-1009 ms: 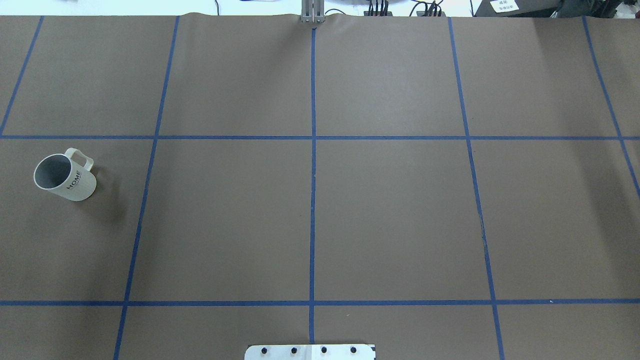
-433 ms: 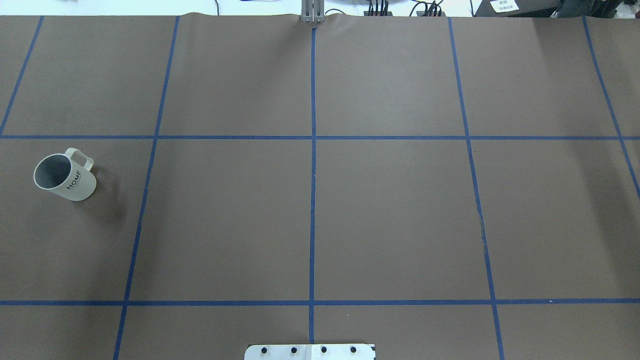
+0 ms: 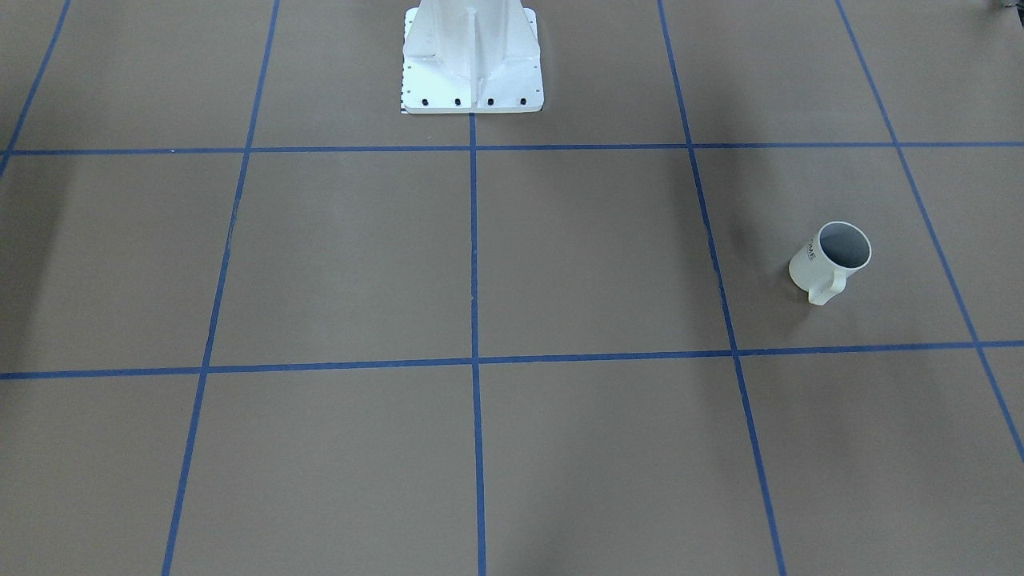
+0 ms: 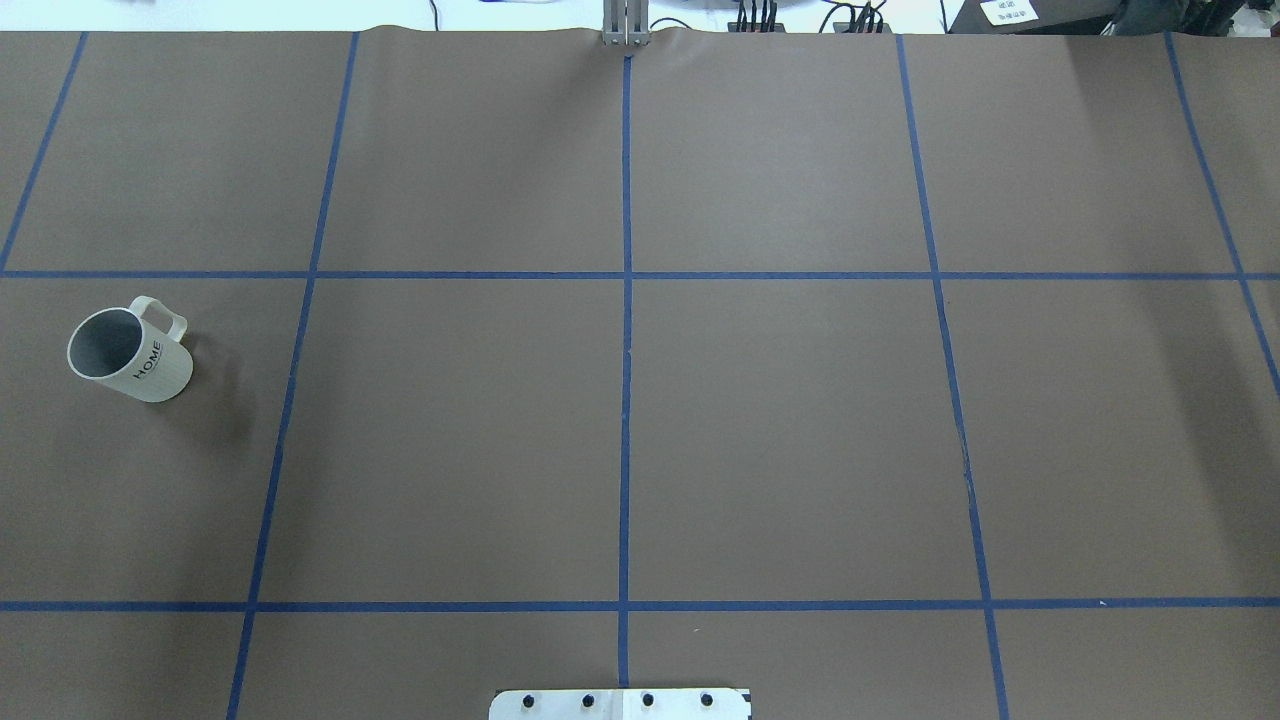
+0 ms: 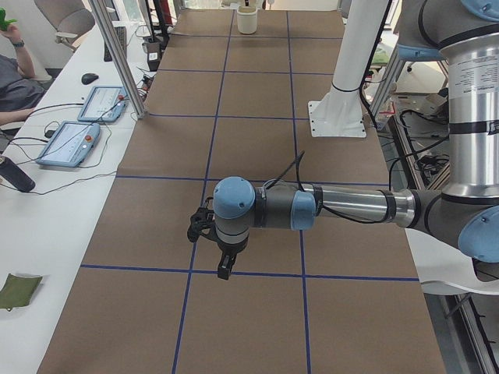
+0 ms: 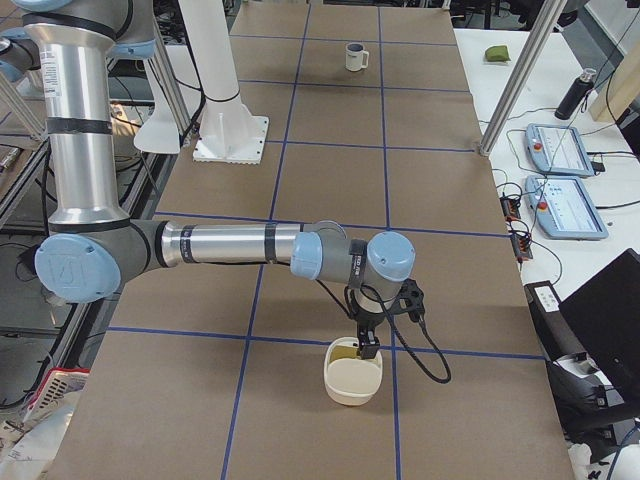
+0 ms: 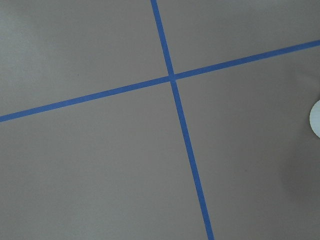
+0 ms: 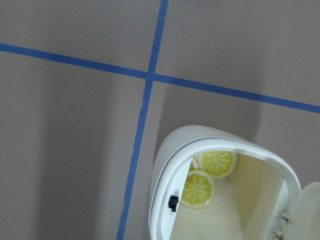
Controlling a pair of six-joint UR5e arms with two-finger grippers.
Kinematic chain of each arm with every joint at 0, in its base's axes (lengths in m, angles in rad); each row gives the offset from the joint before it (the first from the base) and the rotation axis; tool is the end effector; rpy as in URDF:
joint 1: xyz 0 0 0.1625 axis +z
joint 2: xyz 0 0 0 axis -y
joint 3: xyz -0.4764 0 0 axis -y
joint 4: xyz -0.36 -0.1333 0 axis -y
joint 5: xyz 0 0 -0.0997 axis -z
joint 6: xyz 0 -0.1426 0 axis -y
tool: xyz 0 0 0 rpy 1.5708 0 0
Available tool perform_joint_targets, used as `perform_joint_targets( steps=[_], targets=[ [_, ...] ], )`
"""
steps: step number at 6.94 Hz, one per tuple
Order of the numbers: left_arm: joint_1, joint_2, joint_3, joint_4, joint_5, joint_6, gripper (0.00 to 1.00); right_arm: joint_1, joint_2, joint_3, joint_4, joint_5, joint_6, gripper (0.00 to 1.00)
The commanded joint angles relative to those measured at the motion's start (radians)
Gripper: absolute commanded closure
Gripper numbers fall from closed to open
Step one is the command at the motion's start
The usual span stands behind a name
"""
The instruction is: Left arm hands cup to right arm to dump lemon
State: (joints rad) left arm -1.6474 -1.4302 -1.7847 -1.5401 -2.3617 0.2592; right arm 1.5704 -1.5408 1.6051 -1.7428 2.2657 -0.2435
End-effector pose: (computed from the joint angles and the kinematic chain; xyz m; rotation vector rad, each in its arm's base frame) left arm -0.0621 -0.3926 0.7038 0.1722 0.7741 0.1898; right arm 0.0418 -0.4609 0.7352 -0.0184 -0.7028 -0.1964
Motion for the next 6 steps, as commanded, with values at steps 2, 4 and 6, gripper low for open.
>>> perform_joint_targets(
  steps=[2, 4, 6],
  targets=[
    [0.0, 0.013, 0.001, -0.002, 0.007, -0.006, 0.0, -0.001, 0.001, 0.004, 0.008, 0.0, 0.001, 0.0],
    [0.0, 0.013, 0.001, -0.002, 0.007, -0.008, 0.0, -0.001, 0.001, 0.01, 0.006, 0.0, 0.003, 0.0],
    [0.0, 0.014, 0.001, -0.002, 0.007, -0.009, 0.0, -0.001, 0.002, 0.01, 0.006, 0.002, 0.004, 0.0]
  ],
)
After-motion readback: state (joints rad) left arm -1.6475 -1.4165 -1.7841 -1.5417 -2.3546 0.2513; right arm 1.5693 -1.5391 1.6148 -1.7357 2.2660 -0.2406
